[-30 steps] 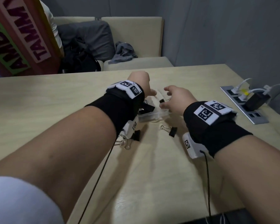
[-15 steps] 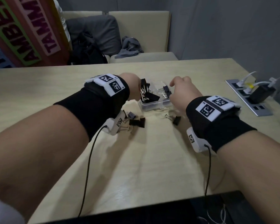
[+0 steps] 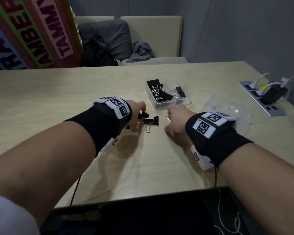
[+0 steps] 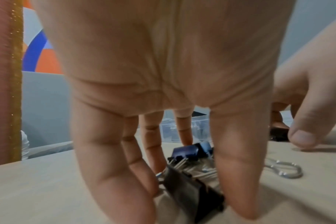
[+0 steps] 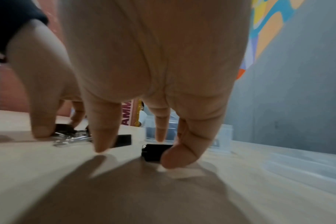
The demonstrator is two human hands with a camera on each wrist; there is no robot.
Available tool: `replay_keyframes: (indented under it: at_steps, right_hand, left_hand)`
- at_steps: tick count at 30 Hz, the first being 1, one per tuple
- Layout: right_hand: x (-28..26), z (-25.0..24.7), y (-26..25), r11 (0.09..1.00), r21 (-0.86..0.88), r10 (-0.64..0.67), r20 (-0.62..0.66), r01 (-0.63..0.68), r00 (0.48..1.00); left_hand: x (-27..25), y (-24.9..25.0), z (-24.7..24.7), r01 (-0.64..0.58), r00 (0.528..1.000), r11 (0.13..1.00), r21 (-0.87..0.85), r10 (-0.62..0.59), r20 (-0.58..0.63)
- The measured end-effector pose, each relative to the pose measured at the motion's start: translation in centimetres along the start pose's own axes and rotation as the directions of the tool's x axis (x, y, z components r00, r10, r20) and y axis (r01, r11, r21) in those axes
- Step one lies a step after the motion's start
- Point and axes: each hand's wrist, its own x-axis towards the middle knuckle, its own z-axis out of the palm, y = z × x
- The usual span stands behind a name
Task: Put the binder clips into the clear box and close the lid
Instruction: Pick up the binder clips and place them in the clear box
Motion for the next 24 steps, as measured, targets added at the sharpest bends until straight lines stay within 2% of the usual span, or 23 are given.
replay_keyframes:
  at_steps: [3,7,11,15,19,24]
  right_hand:
    - [0.1,0.3,-1.7,0.994,0.007,-0.106,0.021,0.106,0.994]
    - [0.5,0.6,-2.8,0.985,-0.078,-0.154,0.028,0.156,0.988]
    - [0.7,0.2,-2.6,0.985,-0.087,-0.146,0.011,0.146,0.989]
    - [0.6,-0.3,-1.7,0.994,0.0,-0.114,-0.025,0.114,0.993]
    - [0.7,-0.6,-1.3,0.998,0.01,-0.068,0.018,0.068,0.998]
    - [0.5,-0.4,-1.1,0.997,0.011,-0.08,0.025,0.079,0.996]
  left_hand:
    - [0.2,0.0,0.2,0.009,1.0,0.999,-0.031,-0.01,-0.028]
    - [0.5,0.0,0.3,-0.005,1.0,0.998,-0.065,0.003,-0.018]
    - [0.8,0.0,0.5,0.004,1.0,0.996,-0.086,-0.006,-0.024]
    - [1.3,0.0,0.8,0.017,0.997,0.998,-0.062,-0.021,-0.074]
    - [1.4,0.1,0.8,0.008,0.996,1.0,-0.021,-0.01,-0.087]
    - [1.9,0.3,1.5,0.014,0.994,1.0,0.006,-0.013,-0.112]
